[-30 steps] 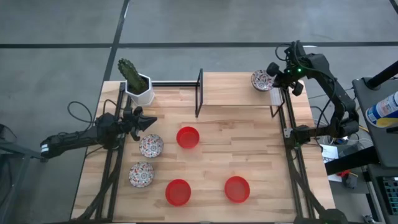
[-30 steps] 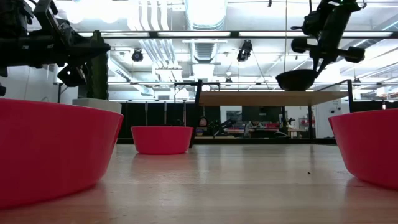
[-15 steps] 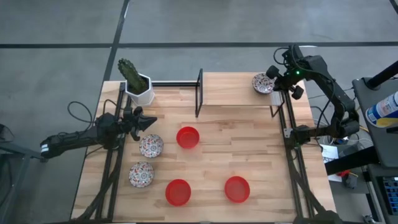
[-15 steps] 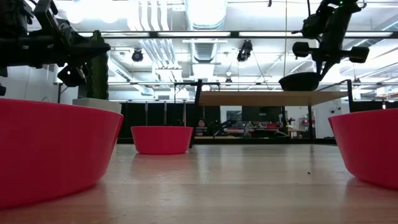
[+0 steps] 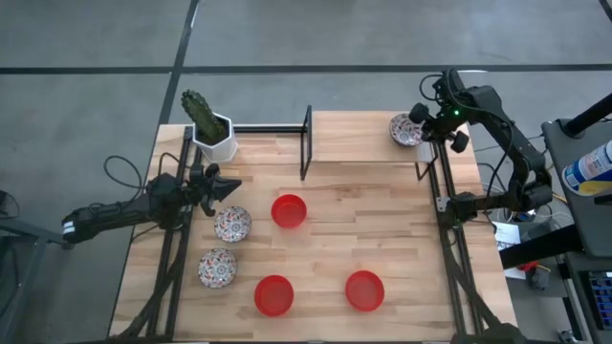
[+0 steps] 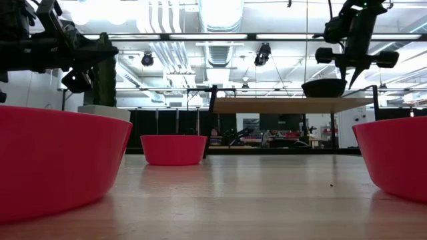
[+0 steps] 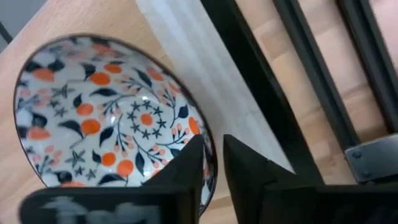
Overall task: Pick & Place Mini bowls
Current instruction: Put the middle right white bowl on the shelf, then stack the top white bowl on the white bowl on the shelf
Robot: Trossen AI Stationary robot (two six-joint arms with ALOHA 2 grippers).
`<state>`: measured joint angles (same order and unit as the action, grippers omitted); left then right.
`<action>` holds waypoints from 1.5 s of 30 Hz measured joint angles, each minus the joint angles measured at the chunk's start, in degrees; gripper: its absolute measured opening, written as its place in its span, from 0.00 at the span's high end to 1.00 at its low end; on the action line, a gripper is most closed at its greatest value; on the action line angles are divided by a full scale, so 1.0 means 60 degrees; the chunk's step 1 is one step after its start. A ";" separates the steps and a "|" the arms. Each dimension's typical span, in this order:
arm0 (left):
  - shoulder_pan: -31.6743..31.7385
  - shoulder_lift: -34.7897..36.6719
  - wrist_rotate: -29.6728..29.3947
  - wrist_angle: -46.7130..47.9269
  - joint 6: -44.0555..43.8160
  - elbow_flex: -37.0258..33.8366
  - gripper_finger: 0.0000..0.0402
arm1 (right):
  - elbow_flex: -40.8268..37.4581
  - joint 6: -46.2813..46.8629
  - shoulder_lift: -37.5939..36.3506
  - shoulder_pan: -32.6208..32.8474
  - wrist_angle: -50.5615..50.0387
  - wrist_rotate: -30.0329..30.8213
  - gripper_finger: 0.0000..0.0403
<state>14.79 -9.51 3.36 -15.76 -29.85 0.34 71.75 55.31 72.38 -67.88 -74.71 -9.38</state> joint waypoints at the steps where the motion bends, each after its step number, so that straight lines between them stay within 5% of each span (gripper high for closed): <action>1: 0.0000 -0.0001 0.0000 0.0000 0.0000 0.0000 1.00 | 0.0002 -0.0076 0.0000 0.0000 -0.0002 0.0038 0.81; 10: 0.0000 -0.0002 0.0001 -0.0002 0.0000 0.0000 1.00 | 0.0354 -0.1388 -0.0098 0.0000 0.0016 0.0122 0.65; 20: 0.0000 -0.0001 0.0000 0.0001 0.0000 0.0000 1.00 | 0.0827 -0.2651 -0.0947 0.0710 0.0018 0.0052 0.58; 35: 0.0000 0.0002 0.0001 0.0002 0.0000 0.0000 1.00 | 0.1105 -0.1257 -0.1673 0.4765 0.0217 0.0059 0.62; 45: 0.0000 0.0000 0.0000 -0.0002 0.0000 0.0000 1.00 | 0.1035 -0.0854 -0.0753 0.7212 0.2718 0.0781 0.62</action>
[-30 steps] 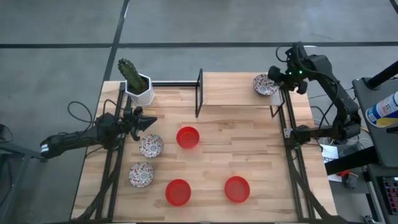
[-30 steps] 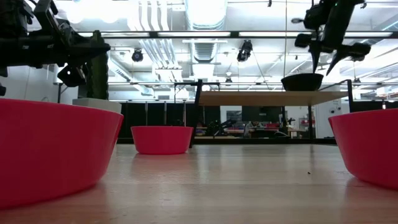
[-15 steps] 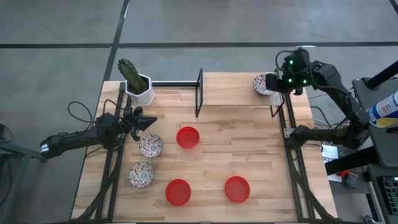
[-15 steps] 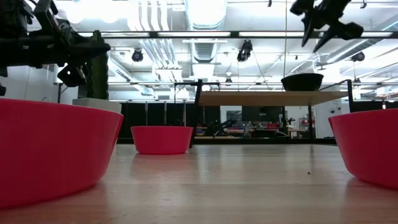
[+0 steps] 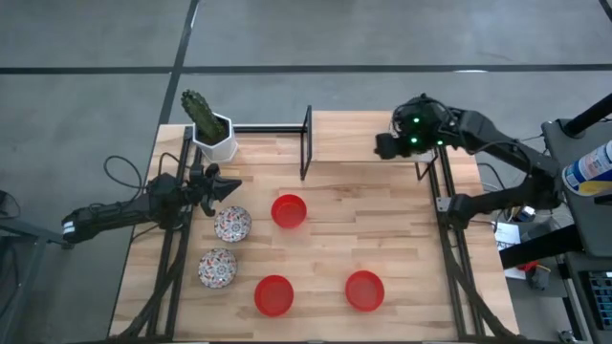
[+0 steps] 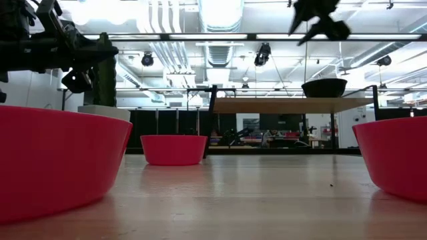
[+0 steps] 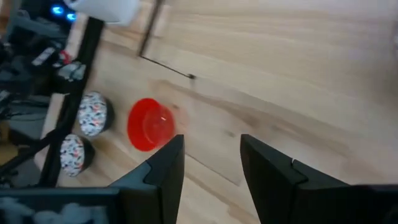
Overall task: Pick & Place Mini bowls
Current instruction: Stack the top white bowl on the white bowl on the shelf
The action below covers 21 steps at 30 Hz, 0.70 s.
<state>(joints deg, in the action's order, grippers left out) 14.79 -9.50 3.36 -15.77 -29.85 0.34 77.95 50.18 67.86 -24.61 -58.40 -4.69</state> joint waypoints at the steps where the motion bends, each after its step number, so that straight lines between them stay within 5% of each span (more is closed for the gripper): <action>1: 0.0000 -0.0002 0.0003 0.0004 0.0000 0.0000 1.00 | 0.0000 -0.0028 0.0135 0.0135 0.0243 0.0025 0.62; 7: 0.0000 0.0001 -0.0442 -0.0089 -0.0208 0.0000 1.00 | -0.0008 -0.0129 0.0885 0.0780 0.0744 -0.0007 0.62; 14: 0.0004 0.0005 -0.0525 -0.0212 -0.5057 0.0139 1.00 | -0.0013 0.0117 0.1403 0.1640 0.0792 -0.0156 0.64; 21: 0.0004 -0.0021 -0.0510 -0.0278 -0.7053 0.0157 1.00 | -0.0013 0.0144 0.1724 0.2127 0.0810 -0.0147 0.66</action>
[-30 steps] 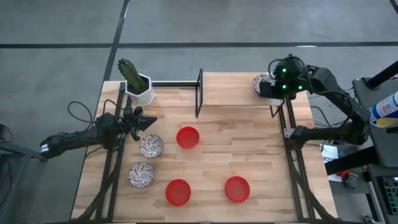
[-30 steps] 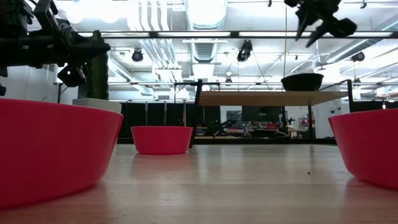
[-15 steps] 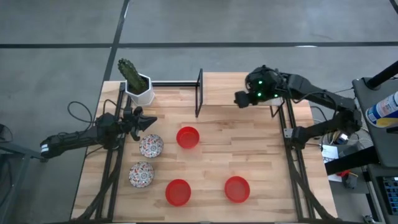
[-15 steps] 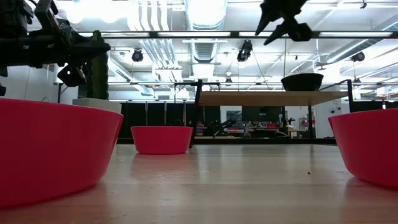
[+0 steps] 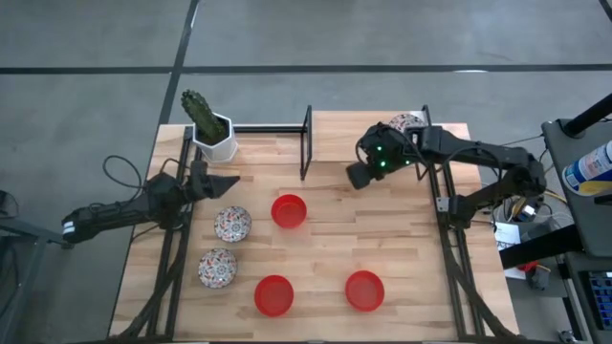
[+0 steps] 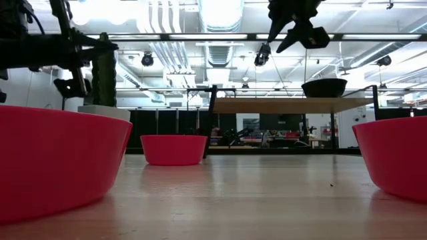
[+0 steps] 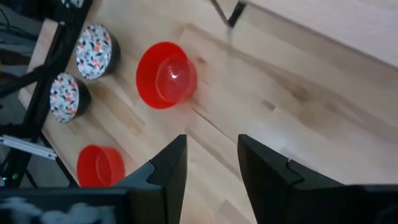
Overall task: Pick & Place Mini bowls
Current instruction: Stack the top white bowl on the white bowl on the shelf
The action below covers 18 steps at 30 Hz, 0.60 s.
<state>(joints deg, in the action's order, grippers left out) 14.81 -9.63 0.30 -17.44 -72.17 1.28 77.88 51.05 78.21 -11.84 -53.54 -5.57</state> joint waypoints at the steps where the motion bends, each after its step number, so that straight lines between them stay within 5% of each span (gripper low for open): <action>1: 0.0000 0.0000 -0.0013 0.0008 -0.0261 0.0000 1.00 | -0.0002 0.0003 0.0019 0.0047 0.0028 -0.0002 0.67; 9: -0.0007 -0.0073 0.0385 0.0165 -0.1266 0.0029 0.97 | 0.0002 0.0073 0.0064 0.0329 0.0642 0.0020 0.70; 18: -0.0011 -0.0813 0.1326 0.2257 -0.0851 0.1447 0.71 | -0.0002 0.0073 0.0280 0.0439 0.1067 0.0046 0.72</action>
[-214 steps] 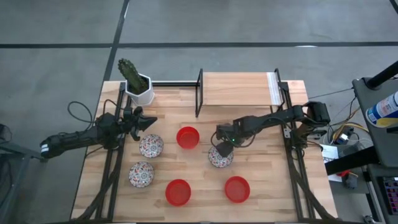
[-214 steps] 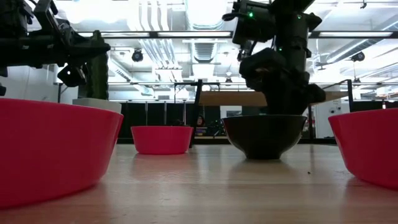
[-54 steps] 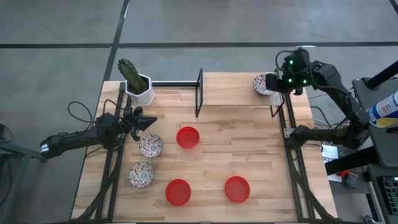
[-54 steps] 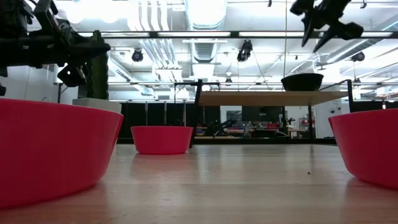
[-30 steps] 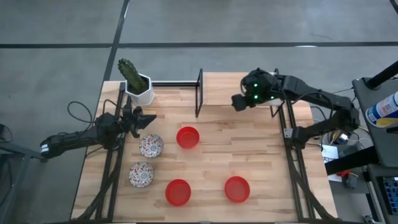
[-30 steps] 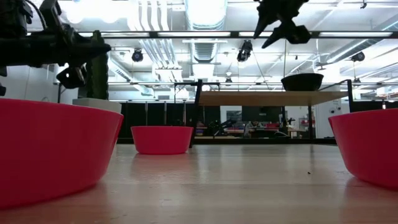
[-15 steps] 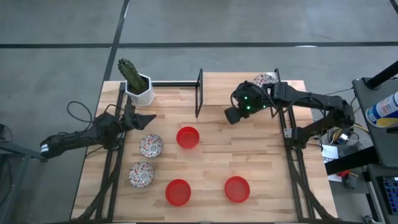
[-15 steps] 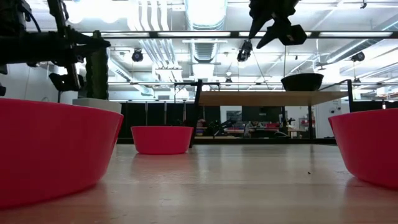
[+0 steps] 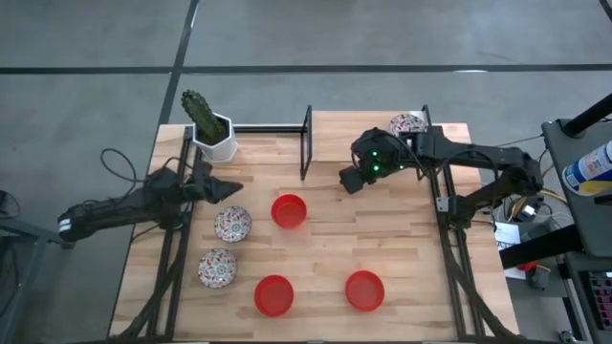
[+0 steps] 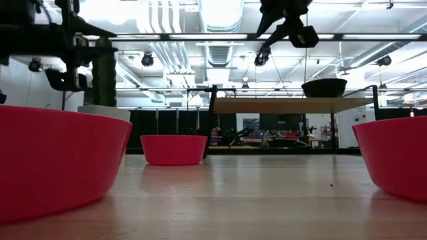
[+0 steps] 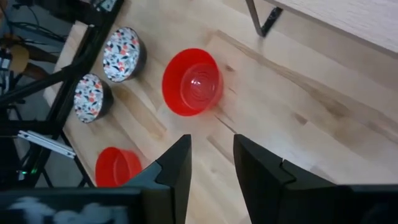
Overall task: Pick & Place Mini bowls
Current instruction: Stack the top white bowl on the white bowl on the shelf
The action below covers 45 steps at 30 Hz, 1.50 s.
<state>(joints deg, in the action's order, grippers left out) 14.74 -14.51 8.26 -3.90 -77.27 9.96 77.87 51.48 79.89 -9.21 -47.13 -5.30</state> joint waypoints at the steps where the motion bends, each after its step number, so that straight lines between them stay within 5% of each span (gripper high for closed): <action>1: 0.0000 -0.0168 0.0024 0.0607 0.0255 0.0331 0.68 | 0.0000 -0.0004 0.0049 0.0003 0.0011 0.0000 0.72; 9: 0.0000 -0.2049 -0.0074 0.6705 0.2771 0.3044 0.58 | 0.0000 -0.0002 0.0411 0.0153 0.0184 0.0002 0.74; 13: 0.0000 -0.3012 -0.0512 0.8099 0.3818 0.3859 0.58 | -0.0004 0.0000 0.0519 0.0200 0.0227 0.0000 0.73; 30: 0.0000 -0.6321 -0.0119 0.8652 0.6776 0.4080 0.58 | -0.0007 0.0117 0.0654 0.0339 0.0544 0.0000 0.77; 45: 0.0000 -0.7269 -0.0631 0.8753 0.7846 0.4037 0.58 | -0.0007 0.0099 0.0654 0.0372 0.0754 -0.0004 0.81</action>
<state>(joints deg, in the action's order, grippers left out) 14.74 -58.12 4.47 48.62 -30.20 34.18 77.82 52.08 83.81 -6.98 -42.61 -5.32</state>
